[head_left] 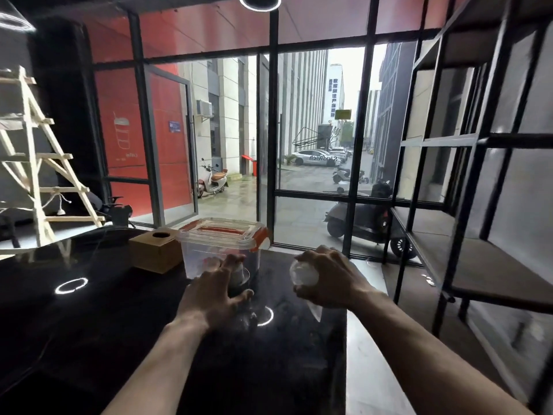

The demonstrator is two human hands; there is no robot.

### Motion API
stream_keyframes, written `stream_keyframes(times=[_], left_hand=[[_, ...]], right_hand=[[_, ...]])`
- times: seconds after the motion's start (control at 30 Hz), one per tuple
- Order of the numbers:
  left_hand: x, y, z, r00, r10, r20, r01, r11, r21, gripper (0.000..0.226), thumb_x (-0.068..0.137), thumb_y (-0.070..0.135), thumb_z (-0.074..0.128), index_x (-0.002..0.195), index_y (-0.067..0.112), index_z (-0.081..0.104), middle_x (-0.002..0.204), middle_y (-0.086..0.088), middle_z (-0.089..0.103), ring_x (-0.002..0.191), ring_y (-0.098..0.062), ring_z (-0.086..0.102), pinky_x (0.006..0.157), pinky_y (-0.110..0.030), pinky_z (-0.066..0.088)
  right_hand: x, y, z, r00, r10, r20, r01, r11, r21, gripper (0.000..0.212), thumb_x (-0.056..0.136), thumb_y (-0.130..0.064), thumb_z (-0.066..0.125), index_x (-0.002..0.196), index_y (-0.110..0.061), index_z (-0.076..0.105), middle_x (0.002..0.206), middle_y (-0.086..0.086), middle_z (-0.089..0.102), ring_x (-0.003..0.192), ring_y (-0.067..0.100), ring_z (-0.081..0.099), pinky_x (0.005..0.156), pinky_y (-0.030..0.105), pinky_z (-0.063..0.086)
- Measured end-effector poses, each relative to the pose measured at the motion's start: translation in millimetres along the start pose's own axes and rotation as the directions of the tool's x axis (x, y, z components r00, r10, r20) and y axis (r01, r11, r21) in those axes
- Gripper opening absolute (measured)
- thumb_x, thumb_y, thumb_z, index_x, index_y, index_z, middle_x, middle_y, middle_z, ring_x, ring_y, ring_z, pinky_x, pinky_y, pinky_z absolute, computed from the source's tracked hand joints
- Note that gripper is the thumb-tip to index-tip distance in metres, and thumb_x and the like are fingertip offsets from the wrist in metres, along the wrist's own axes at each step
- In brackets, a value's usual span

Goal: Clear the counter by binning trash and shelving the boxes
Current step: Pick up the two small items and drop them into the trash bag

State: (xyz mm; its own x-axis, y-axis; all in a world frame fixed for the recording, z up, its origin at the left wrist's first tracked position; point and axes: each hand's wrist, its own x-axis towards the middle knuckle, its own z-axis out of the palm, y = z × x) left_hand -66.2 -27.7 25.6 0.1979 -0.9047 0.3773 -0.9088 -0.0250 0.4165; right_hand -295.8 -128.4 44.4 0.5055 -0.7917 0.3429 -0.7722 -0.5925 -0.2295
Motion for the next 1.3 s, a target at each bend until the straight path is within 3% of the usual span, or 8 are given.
stream_keyframes(times=[0.2,0.37,0.47,0.6,0.93,1.1,1.3], left_hand=[[-6.4,97.0,40.1,0.999,0.05,-0.022,-0.05,0.999,-0.001,0.071,0.079,0.045,0.074,0.14,0.038,0.039,0.139,-0.004,0.053,0.115,-0.029,0.062,0.097,-0.045,0.053],[-10.5,190.7,88.3,0.999,0.041,0.016,-0.041,0.999,0.035,0.069,0.077,0.051,0.07,0.136,0.044,0.036,0.119,-0.005,0.059,0.104,-0.031,0.066,0.09,-0.045,0.055],[-11.3,234.1,114.7,0.999,0.037,0.036,-0.038,0.999,0.016,0.069,0.073,0.054,0.069,0.134,0.046,0.037,0.124,-0.004,0.056,0.104,-0.034,0.066,0.088,-0.048,0.055],[-13.2,266.8,146.9,0.998,0.028,0.056,-0.027,1.0,-0.013,0.067,0.074,0.049,0.07,0.134,0.045,0.04,0.126,0.0,0.056,0.107,-0.032,0.064,0.089,-0.04,0.052],[1.4,257.4,224.8,0.995,0.001,0.104,0.002,0.999,-0.033,0.068,0.075,0.047,0.072,0.136,0.044,0.042,0.126,0.0,0.053,0.105,-0.035,0.064,0.086,-0.044,0.052],[-8.5,224.7,276.2,0.988,-0.043,0.151,0.049,0.998,-0.04,0.068,0.076,0.045,0.073,0.136,0.043,0.042,0.125,0.0,0.054,0.103,-0.035,0.064,0.085,-0.045,0.052],[-39.5,183.0,346.7,0.961,-0.151,0.234,0.16,0.987,-0.022,0.065,0.078,0.043,0.075,0.135,0.041,0.043,0.125,0.001,0.054,0.103,-0.033,0.065,0.085,-0.042,0.054]], right_hand=[[-47.5,85.5,-40.6,0.999,0.033,-0.035,-0.032,0.999,0.017,0.07,0.062,-0.062,0.065,0.126,-0.037,0.057,0.118,0.004,0.06,0.112,0.027,0.055,0.093,0.038,0.05],[-87.1,164.0,-72.8,0.999,0.033,-0.037,-0.033,0.999,-0.017,0.067,0.067,-0.06,0.068,0.128,-0.035,0.056,0.121,0.005,0.059,0.114,0.029,0.054,0.088,0.037,0.047],[-103.9,205.0,-83.7,0.998,0.063,-0.015,-0.063,0.998,-0.015,0.071,0.07,-0.058,0.07,0.134,-0.033,0.054,0.125,0.005,0.057,0.119,0.028,0.051,0.09,0.038,0.046],[-116.9,248.5,-86.0,0.995,0.098,0.023,-0.098,0.995,0.001,0.073,0.068,-0.059,0.069,0.135,-0.033,0.054,0.127,0.005,0.056,0.121,0.029,0.05,0.096,0.043,0.048],[-116.1,287.5,-26.4,0.988,0.126,0.095,-0.126,0.992,-0.006,0.072,0.068,-0.057,0.071,0.134,-0.031,0.056,0.122,0.008,0.058,0.117,0.031,0.052,0.091,0.045,0.051],[-119.4,295.5,40.2,0.976,0.138,0.17,-0.14,0.99,-0.004,0.072,0.067,-0.057,0.071,0.131,-0.027,0.059,0.122,0.011,0.06,0.117,0.034,0.053,0.094,0.045,0.049],[-140.6,308.1,136.7,0.922,0.178,0.345,-0.2,0.979,0.029,0.071,0.069,-0.052,0.072,0.134,-0.028,0.055,0.122,0.008,0.057,0.116,0.031,0.051,0.087,0.042,0.049]])
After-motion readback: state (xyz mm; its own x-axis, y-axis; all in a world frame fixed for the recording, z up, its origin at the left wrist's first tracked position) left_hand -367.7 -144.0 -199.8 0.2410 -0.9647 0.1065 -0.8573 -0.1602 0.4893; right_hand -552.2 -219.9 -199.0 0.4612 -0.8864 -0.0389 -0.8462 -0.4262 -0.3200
